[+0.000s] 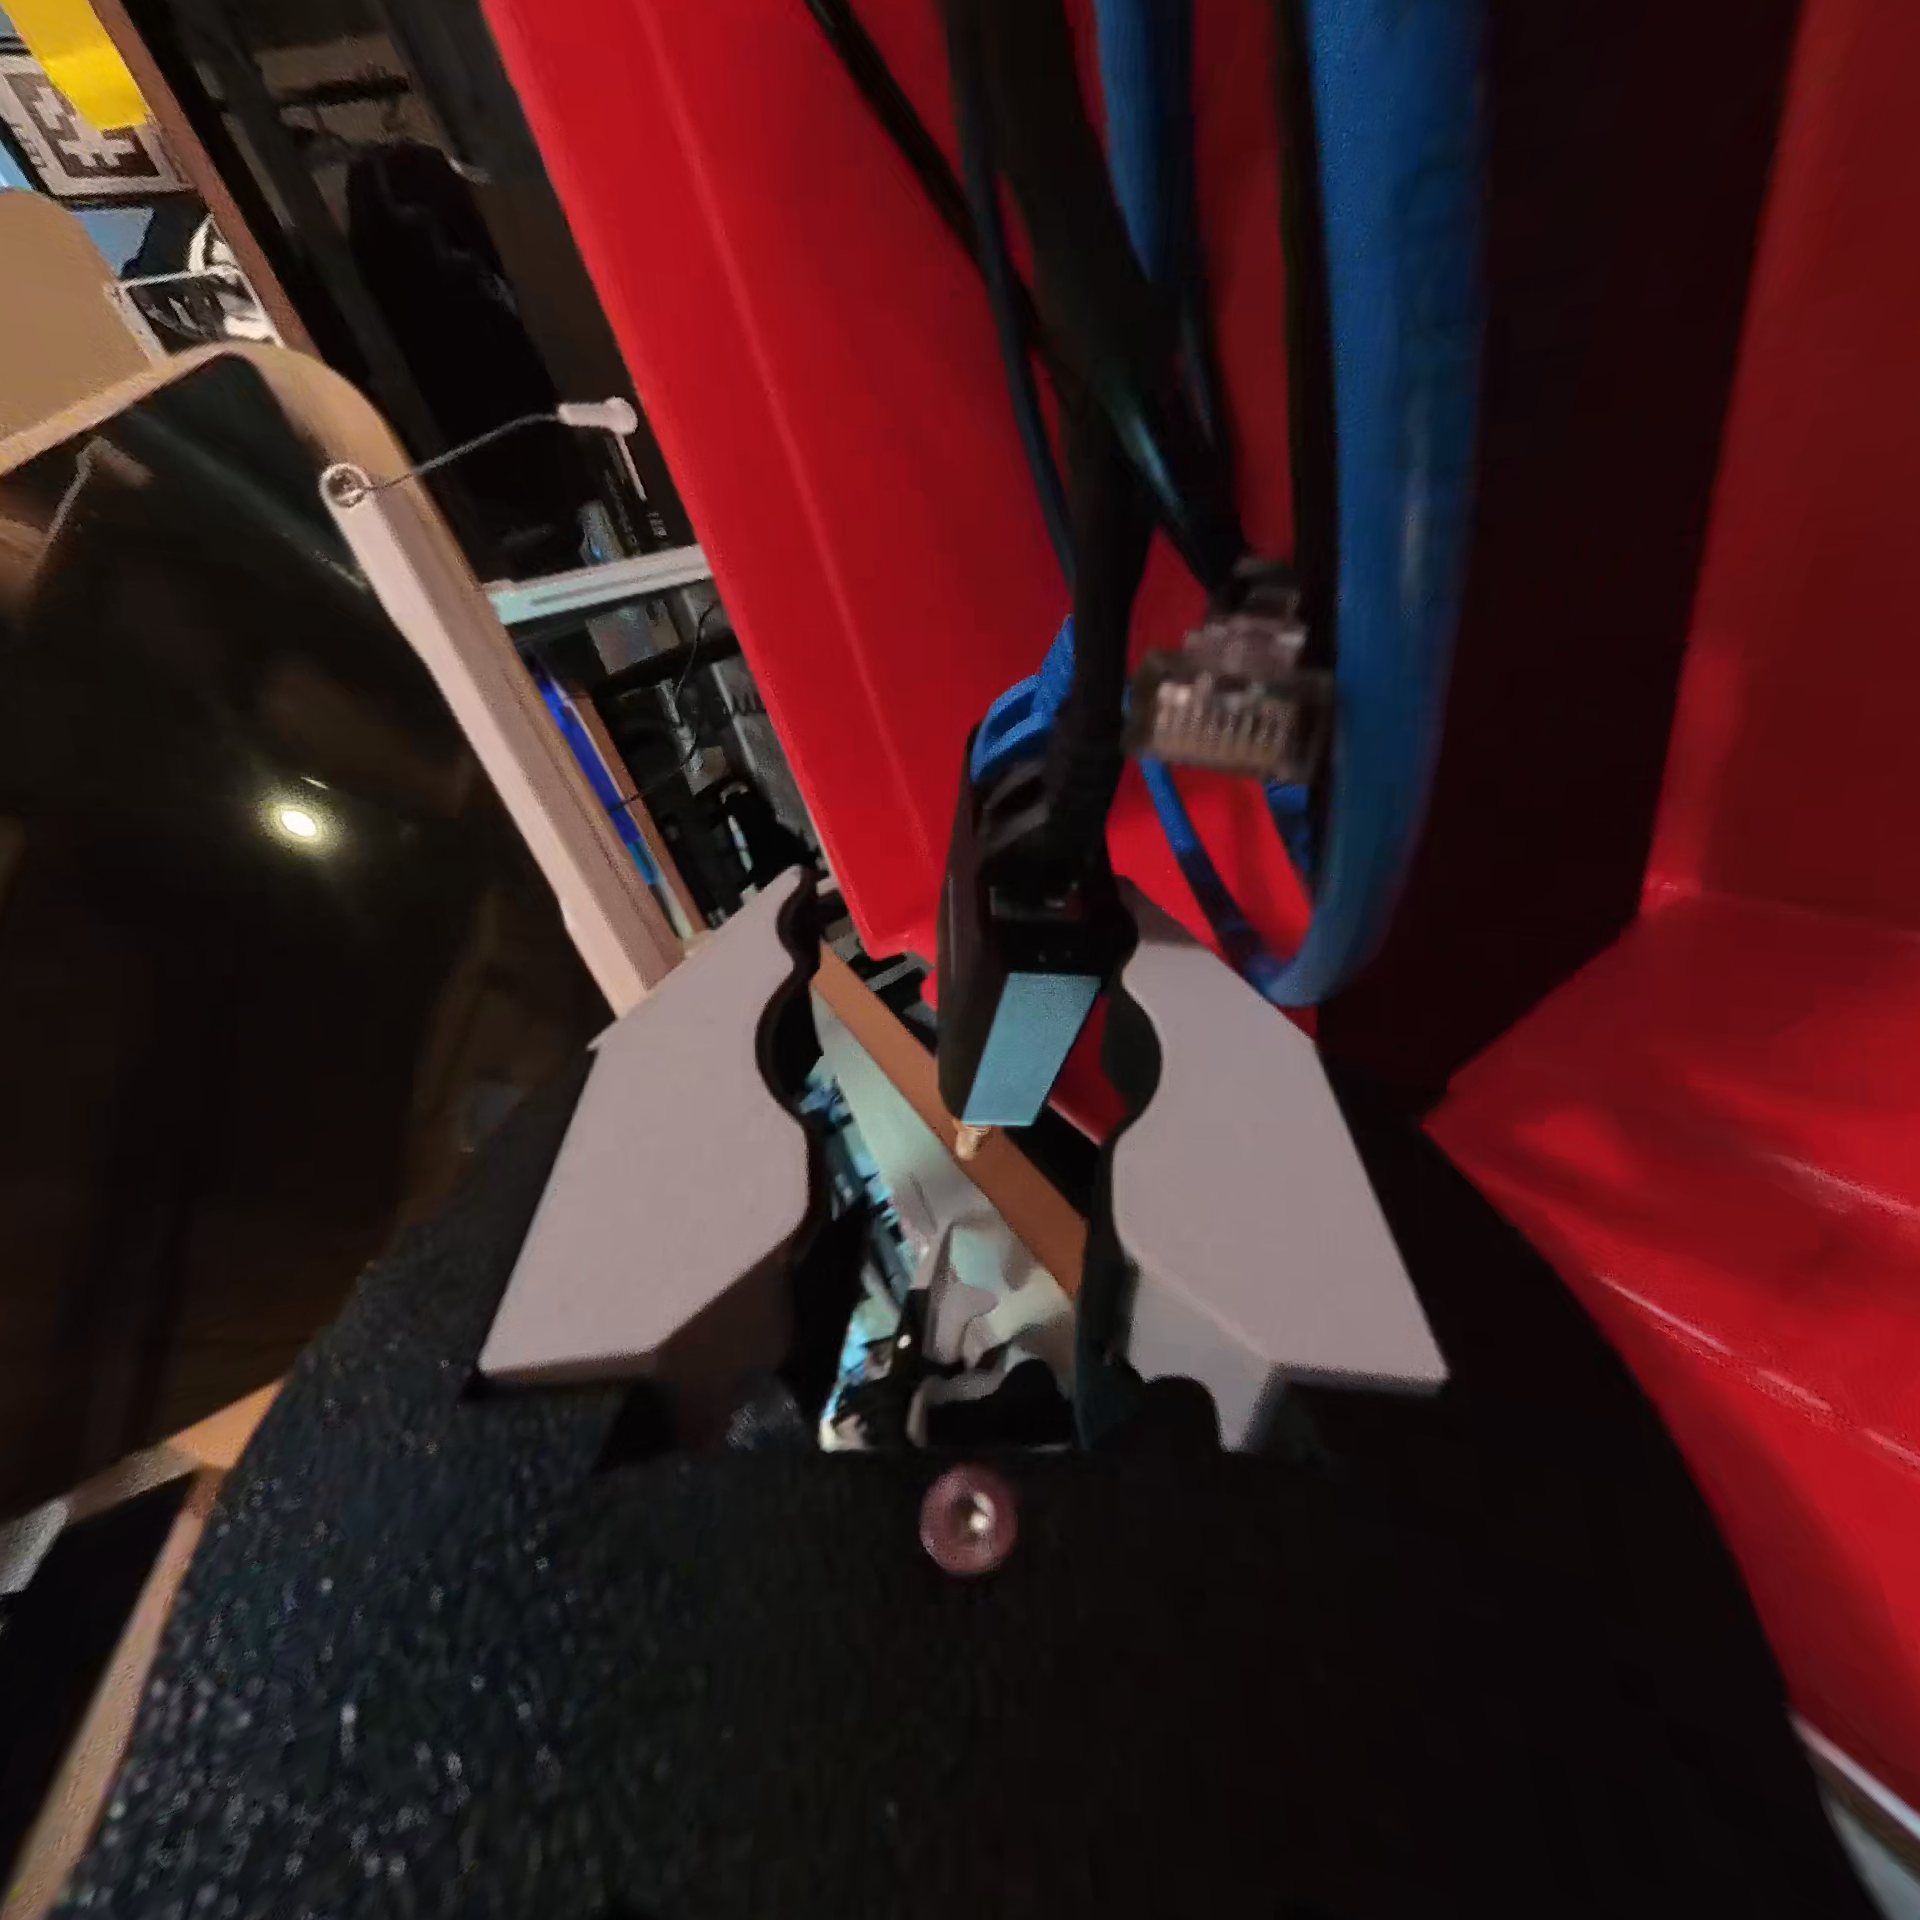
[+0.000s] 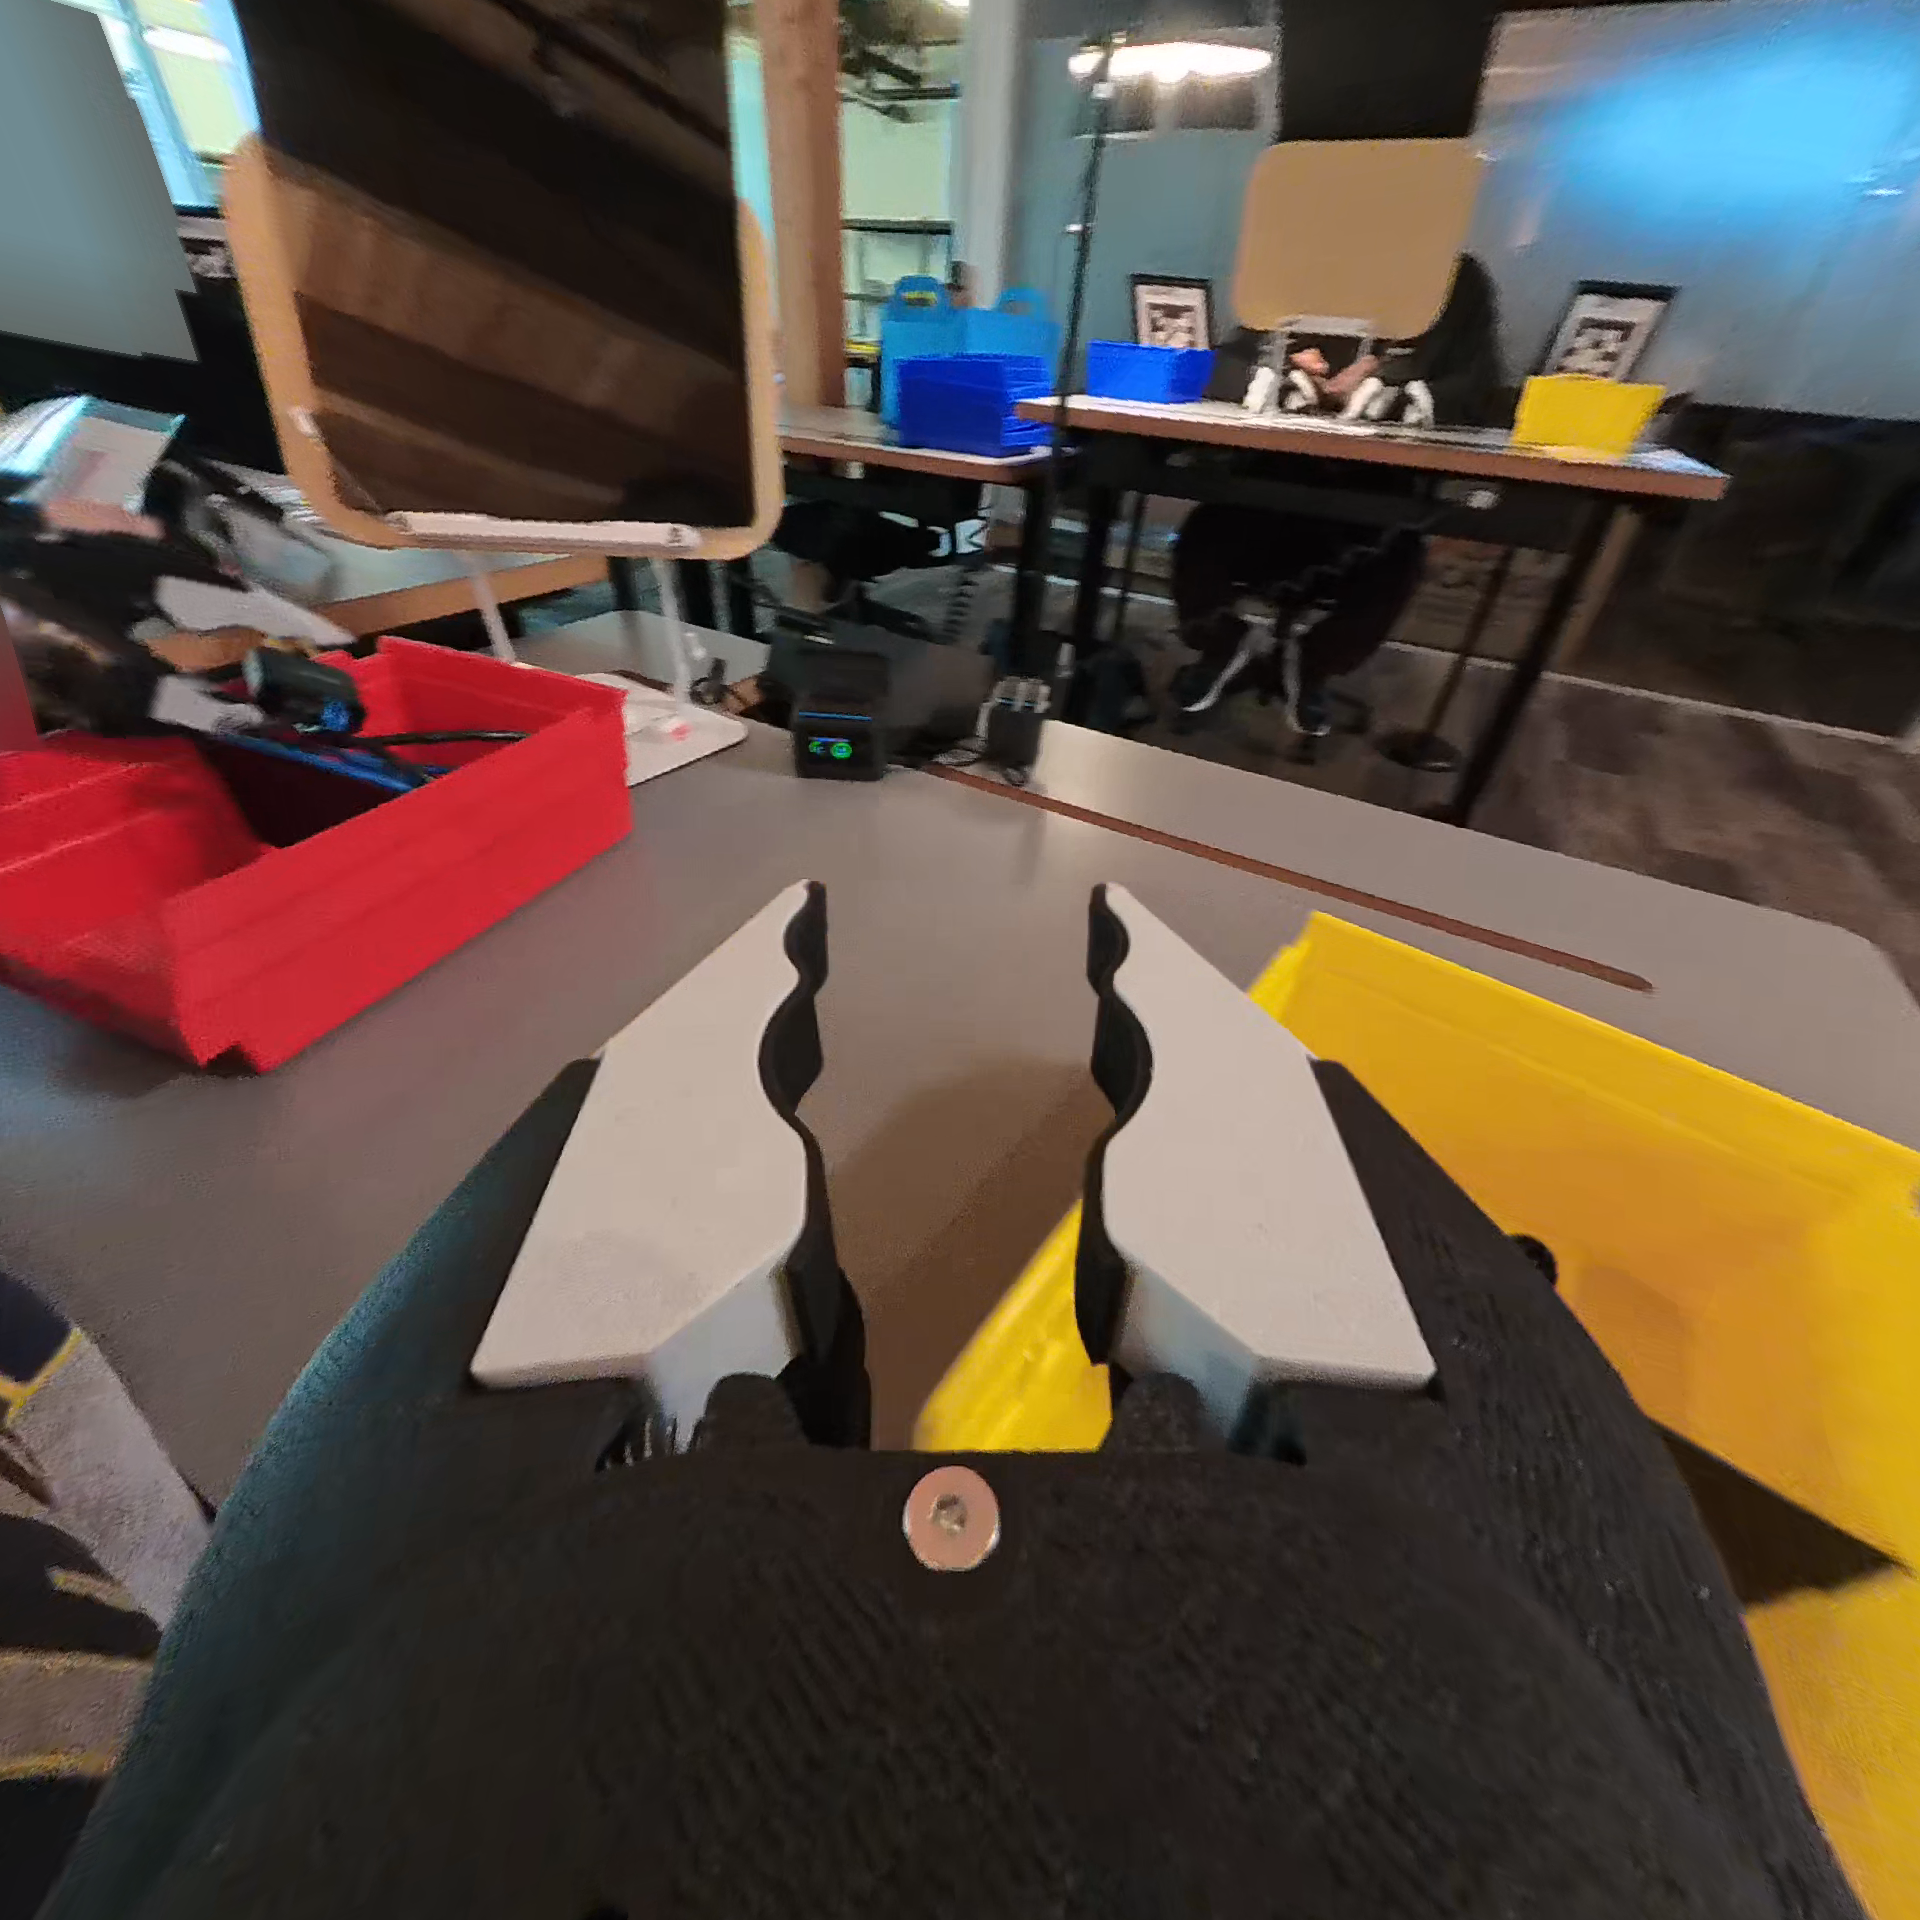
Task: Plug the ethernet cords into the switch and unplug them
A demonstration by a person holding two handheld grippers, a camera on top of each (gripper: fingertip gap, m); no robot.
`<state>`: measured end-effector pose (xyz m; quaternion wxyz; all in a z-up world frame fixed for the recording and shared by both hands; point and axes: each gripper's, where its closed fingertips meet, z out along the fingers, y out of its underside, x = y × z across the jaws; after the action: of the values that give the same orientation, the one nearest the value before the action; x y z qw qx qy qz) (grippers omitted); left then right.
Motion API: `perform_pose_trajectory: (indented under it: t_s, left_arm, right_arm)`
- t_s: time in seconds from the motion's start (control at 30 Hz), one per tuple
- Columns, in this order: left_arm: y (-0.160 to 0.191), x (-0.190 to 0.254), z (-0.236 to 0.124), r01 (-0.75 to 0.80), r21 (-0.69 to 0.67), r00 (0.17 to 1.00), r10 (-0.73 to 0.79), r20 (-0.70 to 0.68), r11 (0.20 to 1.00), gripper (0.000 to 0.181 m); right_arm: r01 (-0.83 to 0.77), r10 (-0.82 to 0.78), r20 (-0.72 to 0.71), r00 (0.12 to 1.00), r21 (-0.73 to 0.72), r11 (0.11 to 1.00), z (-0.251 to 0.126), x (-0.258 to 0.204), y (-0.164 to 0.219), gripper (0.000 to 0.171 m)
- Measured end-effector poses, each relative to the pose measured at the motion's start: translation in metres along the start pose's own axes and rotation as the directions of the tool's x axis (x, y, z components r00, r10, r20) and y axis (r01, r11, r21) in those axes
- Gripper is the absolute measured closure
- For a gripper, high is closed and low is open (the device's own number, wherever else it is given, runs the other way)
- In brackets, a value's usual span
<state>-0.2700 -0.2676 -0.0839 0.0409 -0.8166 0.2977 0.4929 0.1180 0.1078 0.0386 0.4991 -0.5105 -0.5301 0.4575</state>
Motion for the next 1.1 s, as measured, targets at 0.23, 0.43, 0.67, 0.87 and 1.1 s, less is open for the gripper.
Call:
perform_pose_trajectory:
  t_s: [0.23,0.43,0.67,0.87,1.1]
  left_arm:
    - [0.005,0.008,0.005,0.004,-0.053,0.998,-0.008,-0.058,0.999,0.153]
    - [0.006,-0.029,-0.014,0.071,-0.070,0.987,-0.060,0.150,0.995,0.160]
    - [0.022,-0.187,-0.130,0.168,-0.020,0.846,-0.134,0.515,0.986,0.160]
    - [-0.018,-0.345,-0.222,0.079,0.018,0.703,-0.068,0.708,0.997,0.159]
    - [-0.134,-0.419,-0.241,0.127,0.323,0.656,-0.324,0.682,0.938,0.159]
  right_arm:
    - [0.034,-0.036,0.125,0.992,0.019,0.999,0.043,-0.045,0.018,0.118]
    - [-0.020,0.013,0.223,0.975,0.031,0.999,0.058,-0.068,0.032,0.120]
    - [0.014,-0.023,0.200,0.979,0.046,0.999,0.059,-0.063,0.044,0.126]
    - [0.087,-0.121,0.116,0.986,0.265,0.960,0.064,-0.074,0.044,0.125]
    - [0.143,-0.149,0.022,0.989,0.179,0.973,0.107,-0.067,0.065,0.115]
